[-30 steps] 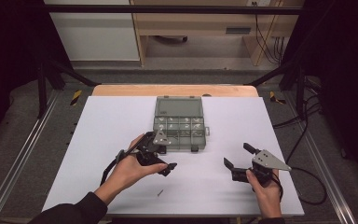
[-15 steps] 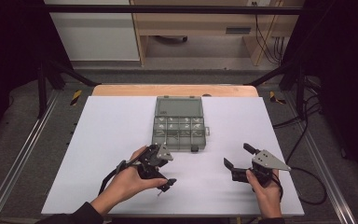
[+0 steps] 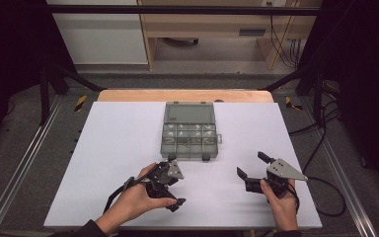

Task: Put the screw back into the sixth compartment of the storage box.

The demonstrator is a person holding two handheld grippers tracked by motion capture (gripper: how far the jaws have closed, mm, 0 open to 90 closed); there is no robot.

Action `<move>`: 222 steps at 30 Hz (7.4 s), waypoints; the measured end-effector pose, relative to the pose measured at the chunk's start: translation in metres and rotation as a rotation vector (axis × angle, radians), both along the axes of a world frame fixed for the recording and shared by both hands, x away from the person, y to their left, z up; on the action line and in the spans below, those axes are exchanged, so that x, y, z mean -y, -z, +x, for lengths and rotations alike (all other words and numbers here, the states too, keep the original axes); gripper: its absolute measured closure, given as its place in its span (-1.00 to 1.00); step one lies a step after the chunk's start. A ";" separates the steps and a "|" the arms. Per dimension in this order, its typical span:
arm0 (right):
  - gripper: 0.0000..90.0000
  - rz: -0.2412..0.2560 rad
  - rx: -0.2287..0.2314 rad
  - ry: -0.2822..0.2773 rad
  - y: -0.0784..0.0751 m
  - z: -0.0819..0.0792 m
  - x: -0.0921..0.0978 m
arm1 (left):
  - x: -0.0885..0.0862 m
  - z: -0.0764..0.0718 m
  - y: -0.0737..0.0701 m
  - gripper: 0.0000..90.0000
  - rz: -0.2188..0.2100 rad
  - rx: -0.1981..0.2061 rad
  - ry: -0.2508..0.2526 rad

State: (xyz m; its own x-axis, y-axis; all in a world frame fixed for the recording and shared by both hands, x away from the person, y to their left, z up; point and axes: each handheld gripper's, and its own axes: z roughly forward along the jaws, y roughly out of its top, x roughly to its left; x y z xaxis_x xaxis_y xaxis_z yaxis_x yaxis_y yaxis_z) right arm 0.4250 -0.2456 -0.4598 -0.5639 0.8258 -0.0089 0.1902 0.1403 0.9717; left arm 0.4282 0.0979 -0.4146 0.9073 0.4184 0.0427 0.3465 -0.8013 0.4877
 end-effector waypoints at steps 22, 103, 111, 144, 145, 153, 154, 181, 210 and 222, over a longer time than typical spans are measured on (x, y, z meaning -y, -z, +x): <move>-0.88 -0.001 -0.005 -0.002 0.000 0.000 -0.001 | 0.001 -0.006 0.015 -0.01 0.070 -0.102 0.013; -0.88 -0.021 -0.014 0.001 0.003 0.003 0.001 | -0.010 0.040 -0.007 0.96 -0.093 0.024 -0.152; -0.88 -0.013 -0.015 0.002 0.002 0.003 0.001 | -0.004 0.052 -0.019 0.96 -0.127 0.055 -0.168; -0.88 -0.010 -0.021 -0.010 0.003 0.004 0.001 | 0.010 0.112 -0.002 0.68 -0.255 0.189 -0.325; -0.88 -0.011 -0.020 -0.011 0.003 0.004 0.001 | 0.009 0.111 -0.003 0.60 -0.261 0.200 -0.319; -0.88 -0.010 -0.012 -0.012 0.003 0.003 0.000 | 0.009 0.103 -0.010 0.05 -0.297 0.248 -0.311; -0.88 -0.011 -0.012 -0.009 0.003 0.003 0.000 | 0.009 0.102 -0.010 0.01 -0.298 0.254 -0.315; -0.88 -0.011 -0.010 -0.001 0.003 0.003 0.001 | 0.012 0.080 -0.010 -0.86 -0.400 0.227 -0.185; -0.89 -0.006 -0.012 0.009 0.003 0.001 -0.001 | -0.041 0.019 -0.004 -0.87 -0.532 0.361 -0.146; -0.89 -0.006 -0.007 0.010 0.002 0.000 0.000 | -0.084 -0.001 0.002 -0.88 -0.562 0.380 -0.166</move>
State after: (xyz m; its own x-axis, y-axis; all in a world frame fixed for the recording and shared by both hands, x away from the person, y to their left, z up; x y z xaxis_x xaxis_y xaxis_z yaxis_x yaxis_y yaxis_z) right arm 0.4248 -0.2452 -0.4622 -0.5558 0.8313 -0.0098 0.1982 0.1440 0.9695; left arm 0.4276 0.1819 -0.4169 0.7946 0.6017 0.0813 0.1655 -0.3435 0.9244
